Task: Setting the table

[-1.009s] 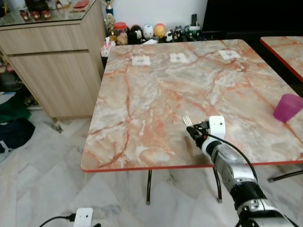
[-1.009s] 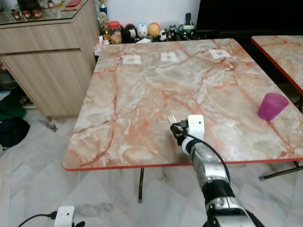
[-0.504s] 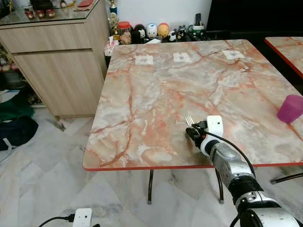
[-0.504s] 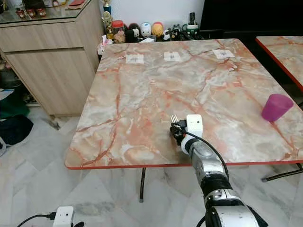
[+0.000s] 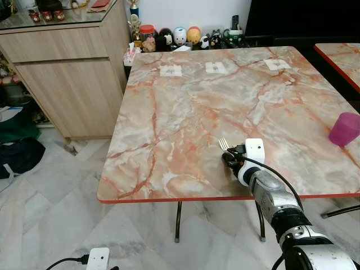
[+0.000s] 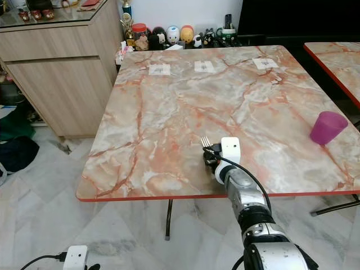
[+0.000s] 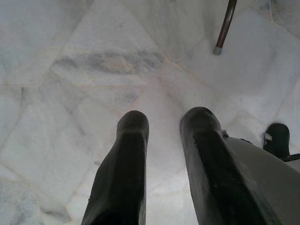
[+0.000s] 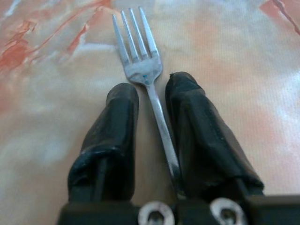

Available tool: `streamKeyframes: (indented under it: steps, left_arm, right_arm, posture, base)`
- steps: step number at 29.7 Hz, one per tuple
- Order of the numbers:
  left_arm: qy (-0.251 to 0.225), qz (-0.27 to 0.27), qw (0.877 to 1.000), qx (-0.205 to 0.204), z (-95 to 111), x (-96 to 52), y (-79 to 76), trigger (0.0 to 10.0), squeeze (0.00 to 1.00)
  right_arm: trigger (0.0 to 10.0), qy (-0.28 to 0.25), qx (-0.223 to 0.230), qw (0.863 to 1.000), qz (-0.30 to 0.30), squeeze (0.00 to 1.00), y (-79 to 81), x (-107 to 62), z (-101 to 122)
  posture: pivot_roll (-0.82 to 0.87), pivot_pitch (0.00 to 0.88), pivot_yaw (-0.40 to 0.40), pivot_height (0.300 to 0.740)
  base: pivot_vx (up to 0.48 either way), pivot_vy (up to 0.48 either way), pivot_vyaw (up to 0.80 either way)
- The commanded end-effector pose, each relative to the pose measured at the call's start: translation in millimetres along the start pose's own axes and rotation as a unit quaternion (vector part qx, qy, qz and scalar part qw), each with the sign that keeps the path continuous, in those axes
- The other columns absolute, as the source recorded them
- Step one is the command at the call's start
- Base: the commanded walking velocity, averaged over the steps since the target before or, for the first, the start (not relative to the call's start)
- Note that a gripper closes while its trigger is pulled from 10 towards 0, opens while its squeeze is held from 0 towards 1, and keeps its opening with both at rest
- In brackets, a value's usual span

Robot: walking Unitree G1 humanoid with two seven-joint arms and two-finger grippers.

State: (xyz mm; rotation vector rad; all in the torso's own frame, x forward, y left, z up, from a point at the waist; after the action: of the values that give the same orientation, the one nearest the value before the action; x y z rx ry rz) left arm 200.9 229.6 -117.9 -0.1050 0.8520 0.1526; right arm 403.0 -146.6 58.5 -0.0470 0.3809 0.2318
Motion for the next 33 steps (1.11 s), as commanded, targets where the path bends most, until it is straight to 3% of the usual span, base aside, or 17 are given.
streamKeyframes:
  steps: [1, 15, 19, 20, 21, 22, 26, 28, 31, 33]
  left_arm:
    - [0.013, 0.007, 1.0, -0.004, -7, -2.1, 6.0, 10.0, 0.0]
    - [0.012, 0.002, 1.0, -0.005, -6, -1.7, 4.6, 10.0, 0.0]
    - [0.012, 0.003, 1.0, -0.003, -6, -1.5, 4.5, 10.0, 0.0]
    - [0.011, 0.002, 1.0, -0.003, -5, -1.5, 4.1, 10.0, 0.0]
    - [0.011, 0.002, 1.0, -0.003, -5, -1.4, 4.0, 10.0, 0.0]
    - [0.011, 0.002, 1.0, -0.003, -5, -1.4, 3.9, 10.0, 0.0]
    - [0.01, 0.001, 1.0, -0.004, -5, -1.1, 3.0, 10.0, 0.0]
    - [0.009, 0.0, 1.0, -0.005, -3, -0.6, 2.0, 10.0, 0.0]
    - [0.009, 0.0, 1.0, -0.006, -4, -0.6, 1.7, 10.0, 0.0]
    - [0.01, -0.002, 1.0, 0.0, -3, -0.5, 1.0, 10.0, 0.0]
  right_arm:
    - [0.0, 0.028, 0.004, 1.0, 0.004, 0.0, 3.6, -0.6, -16]
    - [0.0, 0.022, 0.006, 1.0, 0.004, 0.0, 5.1, -0.7, -16]
    - [0.0, -0.028, 0.005, 0.999, -0.03, 0.0, -2.5, -2.0, 0]
    - [4.5, -0.063, 0.006, 0.997, -0.039, 0.0, -5.3, -4.2, 11]
    - [4.5, -0.071, 0.006, 0.997, -0.041, 0.0, -5.8, -4.9, 14]
    - [10.0, -0.095, 0.007, 0.995, -0.042, 0.0, -6.0, -7.2, 21]
    - [10.0, -0.153, 0.002, 0.987, -0.048, 0.0, -6.0, -16.8, 40]
    - [10.0, -0.2, 0.004, 0.977, -0.068, 0.0, -9.6, -29.6, 56]
    - [10.0, -0.225, -0.001, 0.971, -0.076, 0.0, -10.0, -38.3, 63]
    - [10.0, -0.262, 0.004, 0.963, -0.07, 0.0, -3.4, -54.4, 75]
  posture:
    - [-0.01, 0.072, 0.039, 0.74]
    - [-0.01, 0.075, 0.04, 0.74]
    - [-0.02, 0.075, 0.038, 0.74]
    - [-0.02, 0.075, 0.037, 0.74]
    - [-0.02, 0.075, 0.037, 0.74]
    - [-0.02, 0.075, 0.037, 0.74]
    - [-0.03, 0.072, 0.038, 0.74]
    - [-0.03, 0.072, 0.036, 0.74]
    - [-0.04, 0.074, 0.033, 0.74]
    - [-0.05, 0.078, 0.03, 0.74]
  base:
    - [0.0, 0.0, 0.0]
    - [0.0, 0.0, 0.0]
    - [0.0, 0.0, 0.0]
    - [0.0, 0.0, 0.0]
    - [0.0, 0.0, 0.0]
    - [0.0, 0.0, 0.0]
    - [0.0, 0.0, 0.0]
    - [0.0, 0.0, 0.0]
    - [0.0, 0.0, 0.0]
    - [0.0, 0.0, 0.0]
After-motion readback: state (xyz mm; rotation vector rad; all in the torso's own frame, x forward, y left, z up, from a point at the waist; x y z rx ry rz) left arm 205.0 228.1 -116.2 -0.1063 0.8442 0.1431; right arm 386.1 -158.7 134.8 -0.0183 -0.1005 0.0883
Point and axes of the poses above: a point about 5 cm out from each wrist's last joint towards the gripper, its own x axis pointing out of the wrist towards the gripper, its own z axis along the axis of the wrist's last joint, y = z × x, the point moved 5 cm from there along x, pointing out of the wrist towards the gripper, and after that the axes turned 8 degrees about -x, right-handed, at the moved point
